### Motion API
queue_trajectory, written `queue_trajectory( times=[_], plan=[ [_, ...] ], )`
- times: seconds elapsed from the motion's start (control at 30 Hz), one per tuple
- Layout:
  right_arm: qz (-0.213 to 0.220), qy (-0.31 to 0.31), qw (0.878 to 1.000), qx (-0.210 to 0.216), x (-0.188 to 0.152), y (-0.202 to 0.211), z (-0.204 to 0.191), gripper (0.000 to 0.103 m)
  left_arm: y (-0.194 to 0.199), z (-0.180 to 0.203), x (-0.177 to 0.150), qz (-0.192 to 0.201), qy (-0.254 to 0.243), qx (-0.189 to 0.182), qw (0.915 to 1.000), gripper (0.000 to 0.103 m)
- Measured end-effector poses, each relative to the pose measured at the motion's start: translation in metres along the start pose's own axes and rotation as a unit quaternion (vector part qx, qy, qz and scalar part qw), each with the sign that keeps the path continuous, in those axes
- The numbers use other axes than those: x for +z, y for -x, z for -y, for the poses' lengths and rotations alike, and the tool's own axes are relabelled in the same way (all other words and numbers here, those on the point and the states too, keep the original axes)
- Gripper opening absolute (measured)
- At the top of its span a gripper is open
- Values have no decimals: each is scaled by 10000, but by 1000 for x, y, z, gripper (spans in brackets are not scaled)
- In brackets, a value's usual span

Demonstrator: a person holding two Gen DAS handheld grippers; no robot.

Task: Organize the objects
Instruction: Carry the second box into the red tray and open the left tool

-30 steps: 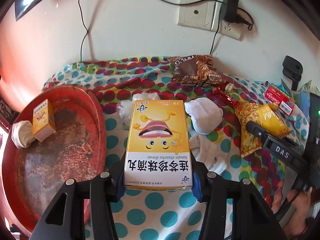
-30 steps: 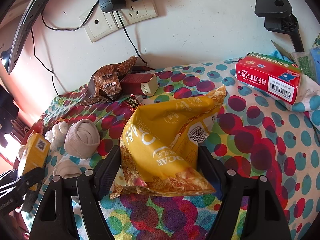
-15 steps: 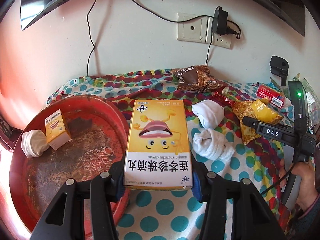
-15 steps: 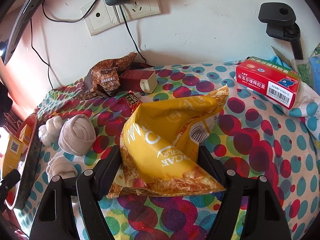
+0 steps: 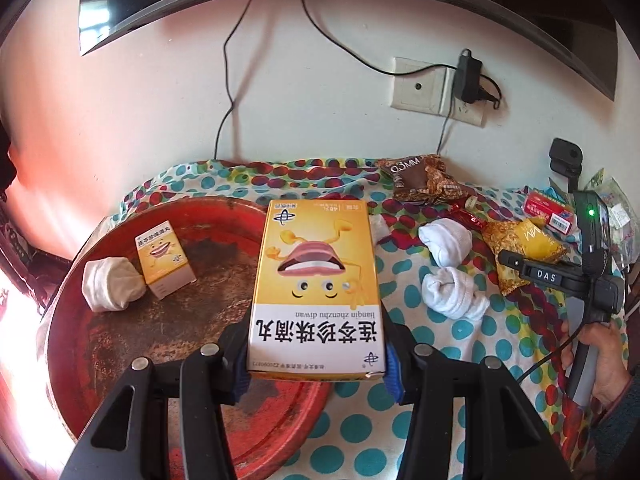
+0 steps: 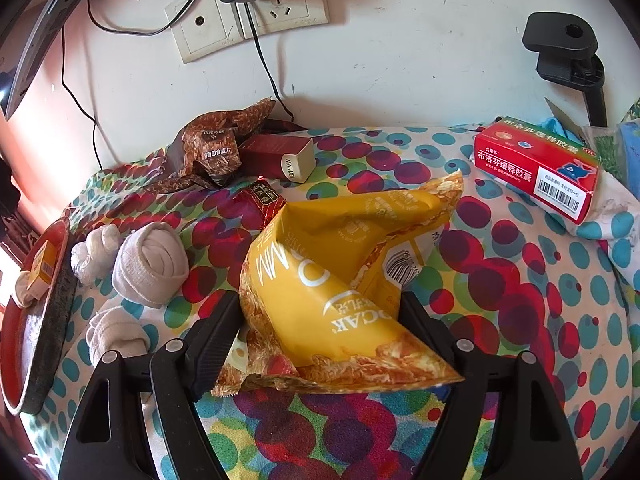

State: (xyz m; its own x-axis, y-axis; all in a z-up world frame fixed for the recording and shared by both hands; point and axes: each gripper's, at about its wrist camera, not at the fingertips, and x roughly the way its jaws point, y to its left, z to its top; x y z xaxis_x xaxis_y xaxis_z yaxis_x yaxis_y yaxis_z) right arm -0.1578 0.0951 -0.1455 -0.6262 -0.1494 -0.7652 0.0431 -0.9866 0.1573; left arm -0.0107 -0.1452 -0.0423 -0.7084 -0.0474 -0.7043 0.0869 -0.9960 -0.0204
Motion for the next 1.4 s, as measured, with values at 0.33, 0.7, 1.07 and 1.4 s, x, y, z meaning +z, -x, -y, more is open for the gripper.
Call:
queue_trajectory(
  times=[0.33,0.7,1.07,1.4],
  plan=[
    [-11,14,9999,-130,0,-1,-4,77,10,-37,9,105,-125,509,9986,52],
    [2,11,9998,-209,1,-2,-6,77,-8,-86,5,-182,339,565,9977,52],
    [5,13,9998,-221,0,-3,-8,78,-23,-112,-4,-377,532,675,9956,52],
    [-5,-19,9997,-261,2,-4,-10,78,-31,-146,-9,-519,823,756,9924,52]
  ],
)
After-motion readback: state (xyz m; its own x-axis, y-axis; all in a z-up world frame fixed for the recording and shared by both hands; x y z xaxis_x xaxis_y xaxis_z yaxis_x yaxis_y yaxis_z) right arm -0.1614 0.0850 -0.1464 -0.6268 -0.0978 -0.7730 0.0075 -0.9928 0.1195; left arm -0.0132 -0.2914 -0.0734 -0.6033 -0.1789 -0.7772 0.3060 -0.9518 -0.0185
